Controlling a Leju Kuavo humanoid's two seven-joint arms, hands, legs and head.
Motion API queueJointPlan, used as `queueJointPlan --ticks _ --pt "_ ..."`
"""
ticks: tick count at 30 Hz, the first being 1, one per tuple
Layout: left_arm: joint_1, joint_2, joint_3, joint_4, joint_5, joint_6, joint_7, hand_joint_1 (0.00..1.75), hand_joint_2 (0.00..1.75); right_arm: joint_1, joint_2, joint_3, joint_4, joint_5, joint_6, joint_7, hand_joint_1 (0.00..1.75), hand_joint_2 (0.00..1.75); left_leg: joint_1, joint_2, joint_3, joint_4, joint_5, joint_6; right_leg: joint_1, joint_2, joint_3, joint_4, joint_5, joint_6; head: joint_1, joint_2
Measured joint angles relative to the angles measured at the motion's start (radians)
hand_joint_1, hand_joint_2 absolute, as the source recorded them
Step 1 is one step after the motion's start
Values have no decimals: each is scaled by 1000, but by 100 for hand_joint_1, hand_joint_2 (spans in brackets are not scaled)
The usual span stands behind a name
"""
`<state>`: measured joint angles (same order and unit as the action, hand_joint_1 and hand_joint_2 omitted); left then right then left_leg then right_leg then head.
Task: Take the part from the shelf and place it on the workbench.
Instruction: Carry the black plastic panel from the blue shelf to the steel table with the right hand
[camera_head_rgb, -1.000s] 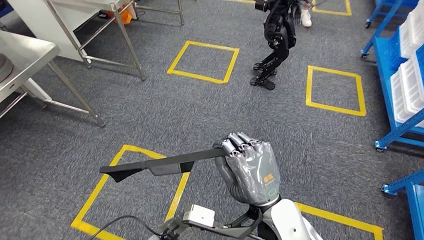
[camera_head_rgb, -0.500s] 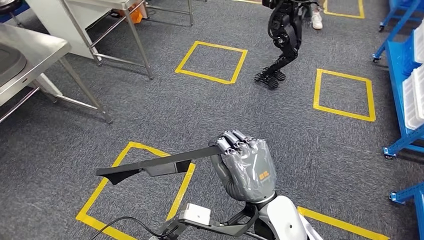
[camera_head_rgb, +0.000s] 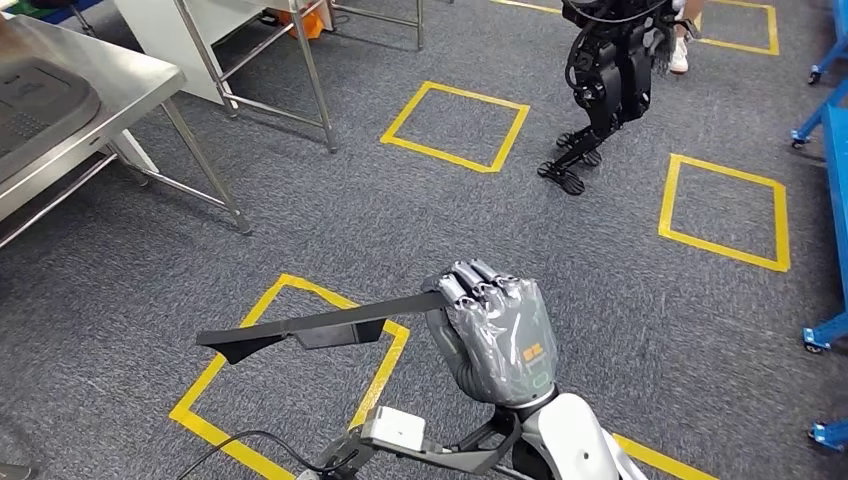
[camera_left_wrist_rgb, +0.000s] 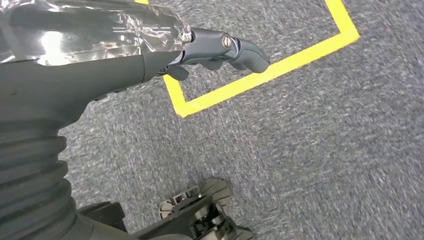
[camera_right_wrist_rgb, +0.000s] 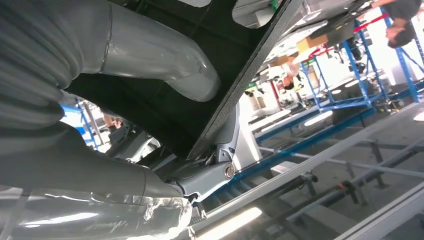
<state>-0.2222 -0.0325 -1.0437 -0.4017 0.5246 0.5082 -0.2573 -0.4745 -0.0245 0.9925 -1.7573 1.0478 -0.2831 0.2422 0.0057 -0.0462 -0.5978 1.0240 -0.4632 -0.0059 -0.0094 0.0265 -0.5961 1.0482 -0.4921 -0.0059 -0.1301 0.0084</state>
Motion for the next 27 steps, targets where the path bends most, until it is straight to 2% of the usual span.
queueJointPlan --ticks 1,3,5,6,8,9,10,11,13,14,15,16,18,20,22,23,24,25,26,27 --pt "0 0 0 0 0 0 0 0 175 0 0 0 0 1 0 1 175 175 0 -3 -4 3 0 -5 2 4 3 -8 -4 -3 0 0" --pt "1 0 0 0 0 0 0 0 175 0 0 1 0 3 0 3 175 175 3 -7 -6 4 -1 -16 4 -3 3 -15 0 -14 -2 0" --pt "1 0 0 -1 0 0 0 0 175 -2 0 1 0 6 1 3 175 175 3 8 -17 37 -23 -26 2 -14 8 -23 4 -25 -7 0" --pt "0 0 0 -1 0 0 0 0 175 -3 0 1 0 7 1 4 175 175 4 18 -36 81 -49 -31 1 -22 10 -25 5 -29 -10 0" --pt "0 0 0 -1 0 0 0 0 175 -4 0 1 0 8 1 4 175 175 6 31 -94 206 -107 -38 3 -36 11 -25 3 -34 -15 0" --pt "1 0 0 -1 0 1 1 0 175 -3 0 2 0 8 1 4 175 175 7 32 -118 255 -122 -40 5 -43 12 -25 2 -35 -16 0" --pt "3 0 0 -1 0 2 1 0 175 -3 0 2 1 7 0 3 175 175 7 34 -128 273 -120 -40 5 -50 13 -24 0 -36 -17 0" --pt "5 0 0 -1 0 3 1 0 175 -3 0 2 1 6 0 2 175 175 7 36 -119 254 -101 -39 6 -57 14 -24 -1 -35 -17 0" --pt "5 0 1 -1 1 4 1 0 175 -3 1 2 1 4 -1 -2 175 175 6 54 -55 121 -35 -33 6 -68 20 -24 -6 -32 -18 0" --pt "4 0 1 -1 1 5 1 0 175 -3 1 2 1 3 -1 -4 175 175 2 65 -26 59 -11 -28 8 -73 22 -24 -8 -28 -18 0" --pt "4 0 2 -1 1 6 1 0 175 -3 1 2 2 1 -1 -6 175 175 -2 73 -9 19 1 -22 9 -77 23 -23 -10 -24 -17 0" --pt "4 0 2 -1 1 6 1 0 175 -3 1 2 2 0 -2 -8 175 175 -6 77 -5 3 2 -17 10 -81 23 -24 -10 -20 -16 0" --pt "6 1 4 -1 2 6 1 0 175 -4 1 2 3 -2 -2 -9 175 175 -7 66 -6 -2 5 -6 11 -88 24 -26 -13 -10 -15 0" --pt "7 1 6 -1 3 8 0 0 175 -4 1 3 3 -3 -2 -10 175 175 -3 55 -1 -13 10 6 8 -73 16 1 -36 -1 -13 0" --pt "6 1 7 -1 3 9 0 0 175 -5 2 3 3 -4 -2 -11 175 175 -1 46 3 -19 13 16 6 -44 -31 105 -94 3 -8 0" --pt "6 1 7 -1 3 9 0 0 175 -4 1 4 4 -4 -2 -11 175 175 -1 41 2 -19 13 18 6 -36 -65 176 -125 5 -5 0" --pt "7 1 7 -1 3 9 0 0 175 -3 1 4 5 -4 -2 -11 175 175 -2 34 2 -18 13 19 6 -32 -96 234 -143 6 -4 0" --pt "7 1 7 -1 3 9 -1 0 175 -3 1 5 6 -4 -2 -11 175 175 -2 27 2 -17 13 19 5 -31 -113 263 -142 6 -3 0" --pt "8 1 8 -1 3 9 -1 0 175 -3 1 6 7 -4 -2 -11 175 175 -2 19 2 -16 12 19 5 -30 -111 250 -120 6 -2 0" --pt "8 1 9 -1 3 9 -1 0 175 -3 1 7 8 -4 -2 -11 175 175 -2 10 3 -13 11 18 4 -27 -91 200 -83 4 -2 0"
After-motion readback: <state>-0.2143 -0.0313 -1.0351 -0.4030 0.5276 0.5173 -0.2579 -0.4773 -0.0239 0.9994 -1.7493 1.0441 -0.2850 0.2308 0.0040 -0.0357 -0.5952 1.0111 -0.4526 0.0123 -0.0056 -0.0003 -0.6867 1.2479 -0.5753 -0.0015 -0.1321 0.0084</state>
